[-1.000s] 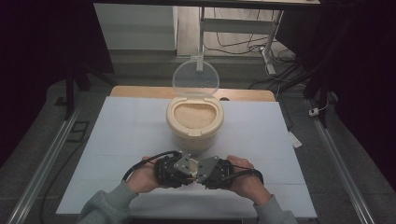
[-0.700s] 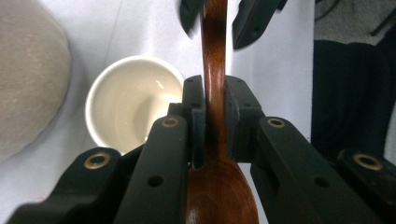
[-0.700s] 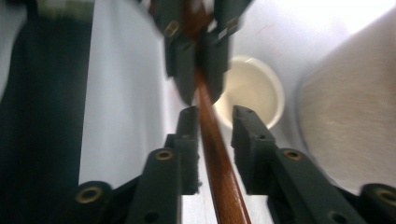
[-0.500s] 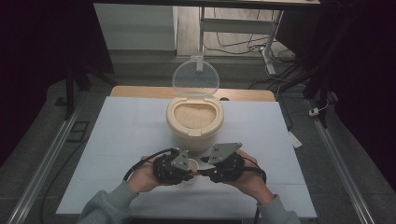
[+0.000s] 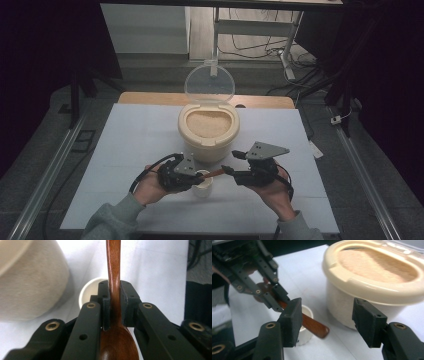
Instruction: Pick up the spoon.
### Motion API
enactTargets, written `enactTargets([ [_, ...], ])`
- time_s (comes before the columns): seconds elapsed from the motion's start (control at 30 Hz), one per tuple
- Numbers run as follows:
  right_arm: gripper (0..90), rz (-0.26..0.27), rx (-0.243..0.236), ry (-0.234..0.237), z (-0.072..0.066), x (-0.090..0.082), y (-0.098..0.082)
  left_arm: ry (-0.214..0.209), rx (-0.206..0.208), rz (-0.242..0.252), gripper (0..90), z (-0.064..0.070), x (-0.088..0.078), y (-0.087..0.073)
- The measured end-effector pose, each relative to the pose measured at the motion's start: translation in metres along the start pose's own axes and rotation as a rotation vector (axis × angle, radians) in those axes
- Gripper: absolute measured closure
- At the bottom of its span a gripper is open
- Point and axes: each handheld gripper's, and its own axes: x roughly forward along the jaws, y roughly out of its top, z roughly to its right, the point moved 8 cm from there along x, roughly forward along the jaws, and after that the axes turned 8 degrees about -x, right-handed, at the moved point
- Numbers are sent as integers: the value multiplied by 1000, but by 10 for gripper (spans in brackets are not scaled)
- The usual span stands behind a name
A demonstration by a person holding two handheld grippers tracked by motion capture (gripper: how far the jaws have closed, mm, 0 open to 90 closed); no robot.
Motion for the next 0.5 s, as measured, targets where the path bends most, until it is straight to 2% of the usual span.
enactTargets([
  [0.13, 384, 22, 53, -32, 6, -4, -2, 24, -13, 39, 793, -3, -4, 2],
  [0.3, 367, 46, 118, -40, 11, -5, -4, 46, -28, 78, 794, -7, -9, 5],
  [0.5, 331, 52, 173, -52, 14, -1, -9, 70, -40, 113, 793, -9, -11, 7],
])
